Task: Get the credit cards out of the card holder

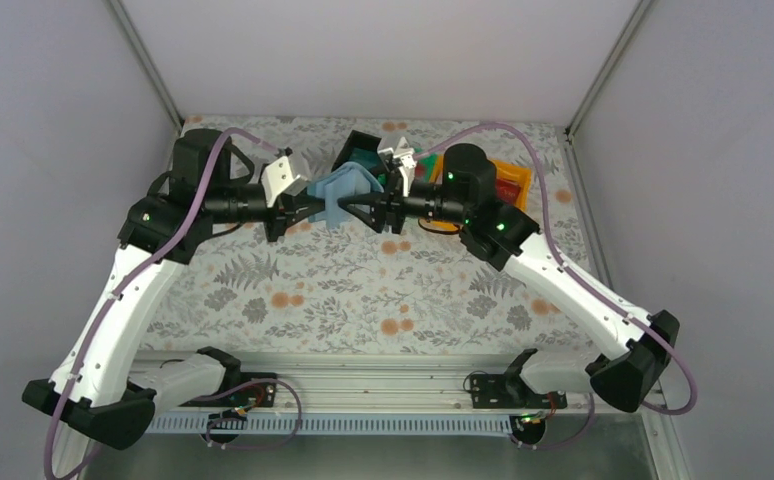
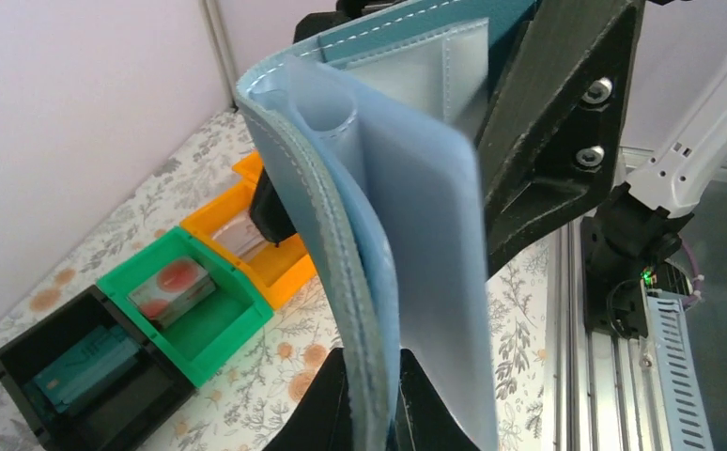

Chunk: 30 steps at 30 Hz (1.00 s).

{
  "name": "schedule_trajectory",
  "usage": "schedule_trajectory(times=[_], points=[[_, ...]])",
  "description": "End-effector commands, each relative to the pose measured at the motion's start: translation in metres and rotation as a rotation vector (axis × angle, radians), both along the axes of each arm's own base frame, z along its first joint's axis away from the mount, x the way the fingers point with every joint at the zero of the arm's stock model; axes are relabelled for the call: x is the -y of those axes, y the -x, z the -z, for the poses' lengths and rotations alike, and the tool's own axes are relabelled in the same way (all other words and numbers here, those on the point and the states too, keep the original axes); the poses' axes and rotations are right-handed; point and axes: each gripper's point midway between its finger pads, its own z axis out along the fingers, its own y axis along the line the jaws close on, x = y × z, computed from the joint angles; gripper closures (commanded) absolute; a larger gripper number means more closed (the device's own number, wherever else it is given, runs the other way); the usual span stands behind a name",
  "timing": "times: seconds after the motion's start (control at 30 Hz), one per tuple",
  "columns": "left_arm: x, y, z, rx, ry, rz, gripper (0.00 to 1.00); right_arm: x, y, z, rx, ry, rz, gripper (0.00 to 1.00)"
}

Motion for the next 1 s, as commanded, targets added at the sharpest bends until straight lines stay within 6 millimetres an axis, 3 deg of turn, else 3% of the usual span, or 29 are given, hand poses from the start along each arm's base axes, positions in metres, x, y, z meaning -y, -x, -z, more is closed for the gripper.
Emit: schedule_trajectory(times=[0.0,0.07,0.3,0.5,0.63,0.97], points=[[0.007,0.015,-0.005,-0.009,0.043,0.092,0.98,-0.006,-0.009,-0.017,0.014,-0.041,0.052,0.37],[0.008,0.017,-0.005,-0.011,0.045,0.104,0.98,-0.007,-0.013,-0.016,0.009,-0.040,0.065,0.40],[0.008,0.019,-0.004,-0.013,0.047,0.116,0.98,-0.005,-0.011,-0.015,0.005,-0.028,0.068,0.75],[0.005,0.029,-0.015,0.013,0.061,0.156,0.97,0.002,-0.008,-0.007,0.023,-0.005,0.072,0.85],[0.002,0.037,-0.018,0.031,0.058,0.184,0.80,0.007,-0.007,-0.004,0.022,0.008,0.059,0.95],[-0.004,0.065,-0.015,0.059,0.057,0.285,0.40,0.021,0.014,-0.019,0.066,-0.025,0.001,0.96]])
